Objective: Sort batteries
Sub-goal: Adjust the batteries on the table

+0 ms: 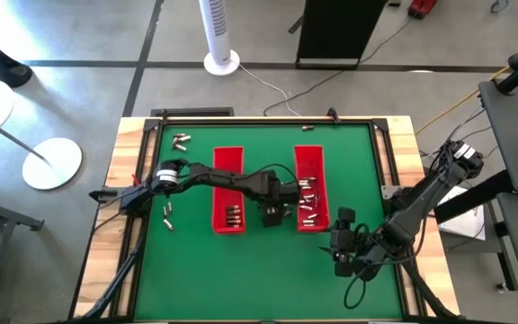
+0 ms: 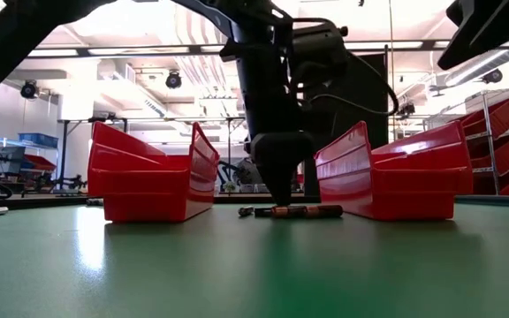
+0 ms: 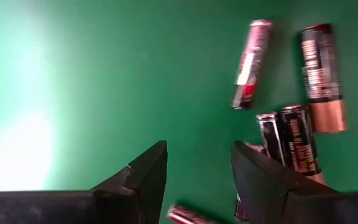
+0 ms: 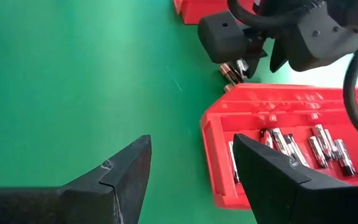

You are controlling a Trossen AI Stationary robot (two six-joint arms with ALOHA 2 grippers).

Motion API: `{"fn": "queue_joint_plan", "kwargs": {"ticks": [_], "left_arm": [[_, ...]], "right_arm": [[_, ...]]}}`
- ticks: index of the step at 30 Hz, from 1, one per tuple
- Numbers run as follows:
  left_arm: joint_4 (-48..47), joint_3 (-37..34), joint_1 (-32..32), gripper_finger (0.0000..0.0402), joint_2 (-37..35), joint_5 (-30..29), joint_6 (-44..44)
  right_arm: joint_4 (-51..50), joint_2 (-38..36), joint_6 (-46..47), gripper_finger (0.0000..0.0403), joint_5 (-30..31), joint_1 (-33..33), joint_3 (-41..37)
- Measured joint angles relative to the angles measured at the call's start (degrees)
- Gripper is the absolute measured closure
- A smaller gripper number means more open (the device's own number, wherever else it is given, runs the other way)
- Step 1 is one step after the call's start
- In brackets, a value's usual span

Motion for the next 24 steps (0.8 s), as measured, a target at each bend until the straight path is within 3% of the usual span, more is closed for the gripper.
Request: {"fn": "queue_joint_plan", "kwargs": {"ticks": [24], "left_arm": [[5.31,0.02,-7.57,0.0243,0.09,2.01,-2.78]], "right_arm": [[2.81,13.18,-3.12,0.0183,0.07,3.69,3.93]]}}
